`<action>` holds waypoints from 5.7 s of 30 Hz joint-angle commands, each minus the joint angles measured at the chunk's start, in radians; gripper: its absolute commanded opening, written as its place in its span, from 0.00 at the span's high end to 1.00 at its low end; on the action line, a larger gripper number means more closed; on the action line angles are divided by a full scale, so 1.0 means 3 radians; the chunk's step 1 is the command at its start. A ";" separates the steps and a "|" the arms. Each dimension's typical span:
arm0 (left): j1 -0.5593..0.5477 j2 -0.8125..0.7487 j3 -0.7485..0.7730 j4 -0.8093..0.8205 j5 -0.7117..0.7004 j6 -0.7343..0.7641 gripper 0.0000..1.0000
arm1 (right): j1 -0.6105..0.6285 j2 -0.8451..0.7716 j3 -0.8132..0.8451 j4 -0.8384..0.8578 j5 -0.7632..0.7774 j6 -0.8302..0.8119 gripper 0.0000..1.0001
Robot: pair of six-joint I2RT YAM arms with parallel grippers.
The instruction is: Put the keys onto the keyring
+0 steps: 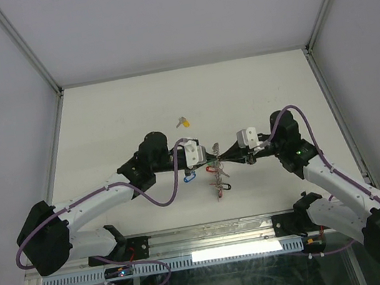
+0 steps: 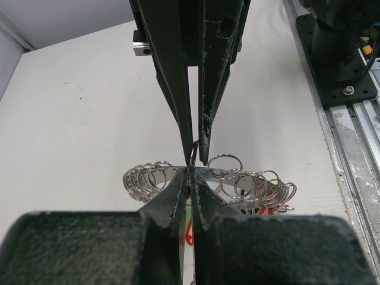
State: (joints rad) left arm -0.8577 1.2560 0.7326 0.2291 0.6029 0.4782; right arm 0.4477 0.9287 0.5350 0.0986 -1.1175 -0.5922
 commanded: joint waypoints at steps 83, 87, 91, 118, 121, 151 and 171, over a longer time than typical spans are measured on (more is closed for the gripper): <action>-0.0044 -0.0107 0.0111 0.0147 -0.0235 0.0278 1.00 | 0.0136 0.0275 -0.0785 0.3647 0.1113 0.2562 1.00; -0.0064 -0.0148 0.0066 0.0152 -0.0167 0.0297 0.90 | 0.0153 0.0278 -0.0805 0.3675 0.1118 0.2524 1.00; -0.0059 -0.0304 -0.0102 0.0298 -0.0363 0.0173 0.55 | 0.0150 0.0169 -0.0837 0.3534 0.1009 0.2273 1.00; -0.0045 -0.0410 -0.0224 0.0615 -0.0038 -0.0303 0.66 | 0.0144 -0.0147 -0.0682 0.2901 0.0690 0.1577 1.00; -0.0045 -0.0352 -0.0179 0.0546 -0.0013 -0.0277 0.67 | 0.0140 -0.0175 -0.0661 0.2860 0.0669 0.1565 1.00; -0.0046 -0.0233 -0.0021 0.0451 0.0082 -0.0188 0.83 | 0.0143 -0.0115 -0.0595 0.2727 0.0434 0.1499 1.00; -0.0036 -0.0253 0.0004 0.0274 -0.0287 0.0012 1.00 | 0.0140 -0.0167 -0.0476 0.2292 0.0168 0.1330 1.00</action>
State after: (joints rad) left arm -0.8646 1.2007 0.7097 0.2821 0.5941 0.4305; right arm 0.4820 0.9043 0.3229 0.8047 -1.0054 -0.1616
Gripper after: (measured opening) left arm 0.009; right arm 0.007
